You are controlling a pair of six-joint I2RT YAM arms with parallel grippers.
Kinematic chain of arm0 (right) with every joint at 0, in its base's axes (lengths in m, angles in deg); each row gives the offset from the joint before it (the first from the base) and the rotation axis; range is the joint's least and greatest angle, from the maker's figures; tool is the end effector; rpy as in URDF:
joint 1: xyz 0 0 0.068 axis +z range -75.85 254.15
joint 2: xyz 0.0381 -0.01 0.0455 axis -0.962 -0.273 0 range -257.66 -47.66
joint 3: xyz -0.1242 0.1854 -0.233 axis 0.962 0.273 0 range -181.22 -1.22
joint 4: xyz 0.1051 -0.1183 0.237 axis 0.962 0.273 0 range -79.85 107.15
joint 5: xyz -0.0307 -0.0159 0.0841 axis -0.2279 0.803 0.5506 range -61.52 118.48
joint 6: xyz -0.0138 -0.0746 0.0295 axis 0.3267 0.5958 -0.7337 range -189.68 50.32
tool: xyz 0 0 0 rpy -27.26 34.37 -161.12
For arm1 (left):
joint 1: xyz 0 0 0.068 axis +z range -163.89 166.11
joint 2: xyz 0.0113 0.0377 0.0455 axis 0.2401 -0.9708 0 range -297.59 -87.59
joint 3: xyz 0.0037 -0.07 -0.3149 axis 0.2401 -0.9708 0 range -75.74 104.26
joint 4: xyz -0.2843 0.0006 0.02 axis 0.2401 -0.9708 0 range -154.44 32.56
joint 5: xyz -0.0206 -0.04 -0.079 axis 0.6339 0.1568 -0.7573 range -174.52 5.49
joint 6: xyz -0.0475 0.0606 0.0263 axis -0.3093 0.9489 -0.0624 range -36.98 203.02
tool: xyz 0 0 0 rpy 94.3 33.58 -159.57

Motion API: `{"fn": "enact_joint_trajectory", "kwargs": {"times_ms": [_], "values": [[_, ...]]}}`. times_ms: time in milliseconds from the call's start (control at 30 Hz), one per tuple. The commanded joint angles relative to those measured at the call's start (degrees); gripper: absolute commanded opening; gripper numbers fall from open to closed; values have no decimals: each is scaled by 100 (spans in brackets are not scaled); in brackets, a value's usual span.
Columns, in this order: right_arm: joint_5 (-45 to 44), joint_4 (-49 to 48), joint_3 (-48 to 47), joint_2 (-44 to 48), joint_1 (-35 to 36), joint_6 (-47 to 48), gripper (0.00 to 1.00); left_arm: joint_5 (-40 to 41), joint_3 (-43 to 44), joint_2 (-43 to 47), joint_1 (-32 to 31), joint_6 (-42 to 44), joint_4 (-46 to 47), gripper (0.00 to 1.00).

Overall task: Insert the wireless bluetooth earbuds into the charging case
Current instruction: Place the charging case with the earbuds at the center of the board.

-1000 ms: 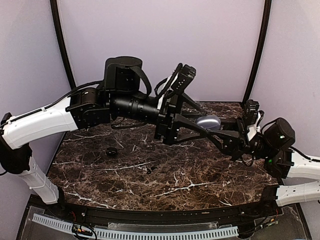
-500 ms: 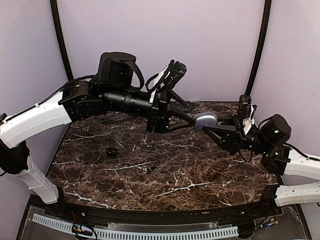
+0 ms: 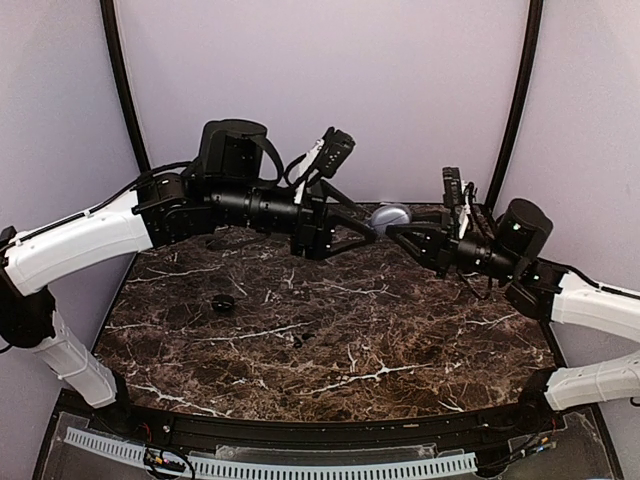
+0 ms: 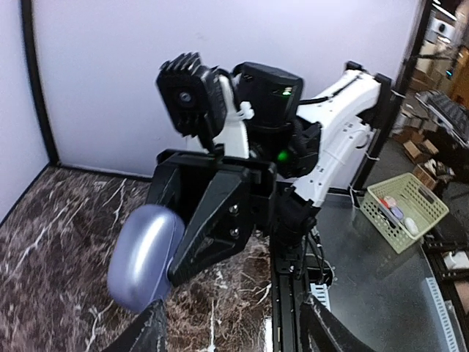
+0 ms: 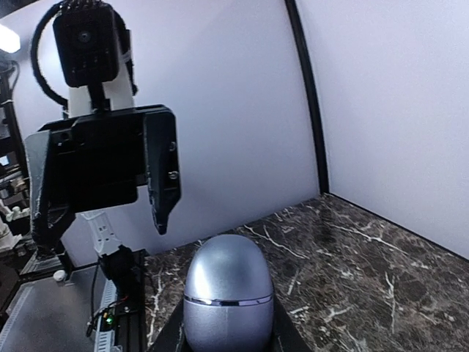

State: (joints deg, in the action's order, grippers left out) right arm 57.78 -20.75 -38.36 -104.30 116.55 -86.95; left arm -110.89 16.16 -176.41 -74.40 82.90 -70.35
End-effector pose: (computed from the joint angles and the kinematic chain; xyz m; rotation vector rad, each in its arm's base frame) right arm 0.1643 0.1968 0.3701 -0.7611 1.3041 1.2005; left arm 0.1771 -0.3767 0.4795 1.2386 1.4071 -1.1534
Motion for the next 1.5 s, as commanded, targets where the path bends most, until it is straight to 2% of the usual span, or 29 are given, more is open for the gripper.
{"fn": "enact_joint_trajectory", "kwargs": {"times_ms": [0,67,167,400,500,667,933,967,1100,1167,1267,1333,1367,1433,1467], "values": [[-840,959,-447,-763,-392,87,0,317,-865,636,745,-1075,929,63],[-1207,1116,-547,-1125,-521,38,0,494,-1252,804,1025,-1386,1112,69],[-1267,1005,-548,-1653,-772,-183,0,590,-1728,957,1431,-1787,1238,73],[-599,1246,-890,-3061,-1266,-357,0,1148,-3234,1443,2384,-2772,1550,80],[-217,1293,-972,-3596,-1390,-375,1,1208,-3745,1598,2575,-3009,1682,81],[113,1106,-961,-4224,-1482,-573,3,1490,-4003,1717,2713,-3200,1552,82],[210,1294,-1156,-4848,-1631,-550,8,1654,-4411,1947,2877,-3381,1508,85],[189,1282,-1147,-4866,-1654,-580,10,1666,-4423,1978,2896,-3374,1488,85],[53,1412,-1187,-4880,-1753,-606,43,1700,-4428,1979,2957,-3406,1387,88],[-78,1512,-1197,-4835,-1783,-578,53,1739,-4433,1978,2988,-3456,1339,90],[-376,1739,-1200,-4667,-1882,-505,70,1900,-4433,2020,3034,-3563,1208,98],[-658,1919,-1207,-4497,-1960,-452,79,2069,-4464,2146,3096,-3669,1076,99],[-837,2009,-1207,-4404,-1993,-426,89,2120,-4485,2183,3115,-3730,995,99],[-1101,2140,-1206,-4234,-2063,-360,98,2369,-4543,2316,3148,-3849,795,99],[-1224,2213,-1212,-4150,-2098,-343,99,2623,-4572,2378,3176,-3909,582,99]]}}
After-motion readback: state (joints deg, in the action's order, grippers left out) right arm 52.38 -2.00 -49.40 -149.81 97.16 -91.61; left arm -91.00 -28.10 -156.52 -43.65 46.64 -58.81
